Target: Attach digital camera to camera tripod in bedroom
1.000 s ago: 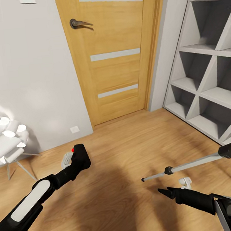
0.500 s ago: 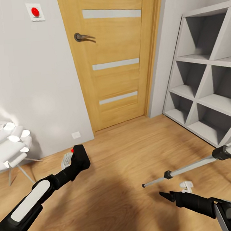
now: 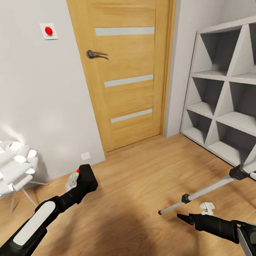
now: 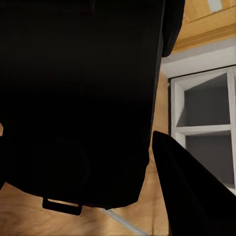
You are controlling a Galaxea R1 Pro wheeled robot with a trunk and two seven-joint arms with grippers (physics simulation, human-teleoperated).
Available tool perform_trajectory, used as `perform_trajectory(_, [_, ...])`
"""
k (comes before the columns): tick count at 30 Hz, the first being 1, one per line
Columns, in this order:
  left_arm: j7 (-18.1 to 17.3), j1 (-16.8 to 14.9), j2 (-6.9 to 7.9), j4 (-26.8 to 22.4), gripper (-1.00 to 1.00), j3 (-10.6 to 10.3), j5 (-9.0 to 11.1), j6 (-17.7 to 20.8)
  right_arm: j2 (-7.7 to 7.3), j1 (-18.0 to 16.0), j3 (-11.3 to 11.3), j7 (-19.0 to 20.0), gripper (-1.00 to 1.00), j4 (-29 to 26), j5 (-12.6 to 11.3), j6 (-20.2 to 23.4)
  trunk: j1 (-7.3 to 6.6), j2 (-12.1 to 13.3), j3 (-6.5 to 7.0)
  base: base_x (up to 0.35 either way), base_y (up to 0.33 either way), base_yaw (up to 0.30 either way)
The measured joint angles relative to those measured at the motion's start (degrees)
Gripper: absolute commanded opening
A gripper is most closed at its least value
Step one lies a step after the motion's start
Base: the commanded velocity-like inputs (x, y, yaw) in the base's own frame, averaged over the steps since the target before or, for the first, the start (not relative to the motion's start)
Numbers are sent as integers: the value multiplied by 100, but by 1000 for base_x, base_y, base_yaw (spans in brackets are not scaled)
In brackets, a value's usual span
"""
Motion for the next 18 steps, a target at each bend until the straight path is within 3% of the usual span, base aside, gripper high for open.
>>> perform_trajectory(4, [281,0,5,221,-100,17,-85,-10,-19,0,-7,-123,100,346,21,-67,-10,5,89,0,0,0])
perform_trajectory(6, [795,1,48,318,-100,30,-170,6,-28,0,-14,-195,100,563,33,-242,-15,8,133,0,0,0])
perform_trajectory(7, [1226,0,124,332,-100,17,-299,20,-35,0,-14,-231,100,666,35,-438,-18,10,155,0,0,0])
perform_trajectory(8, [1354,0,159,326,-100,-2,-358,16,-37,0,-16,-240,100,694,32,-510,-21,11,178,0,0,0])
perform_trajectory(13, [1520,1,186,463,-100,-51,-636,18,-39,0,-14,-289,100,732,20,-605,-34,18,288,0,0,0])
perform_trajectory(14, [1541,2,183,606,-100,-91,-695,16,-44,0,-14,-315,100,740,16,-619,-36,19,310,0,0,0])
perform_trajectory(15, [1548,6,137,1030,-100,-343,-721,-15,-126,0,-19,-361,100,752,7,-641,-38,21,332,0,0,0])
perform_trajectory(18, [1517,3,88,1324,-100,-651,-738,-55,-268,0,-25,-361,100,760,-3,-643,-46,24,399,0,0,0])
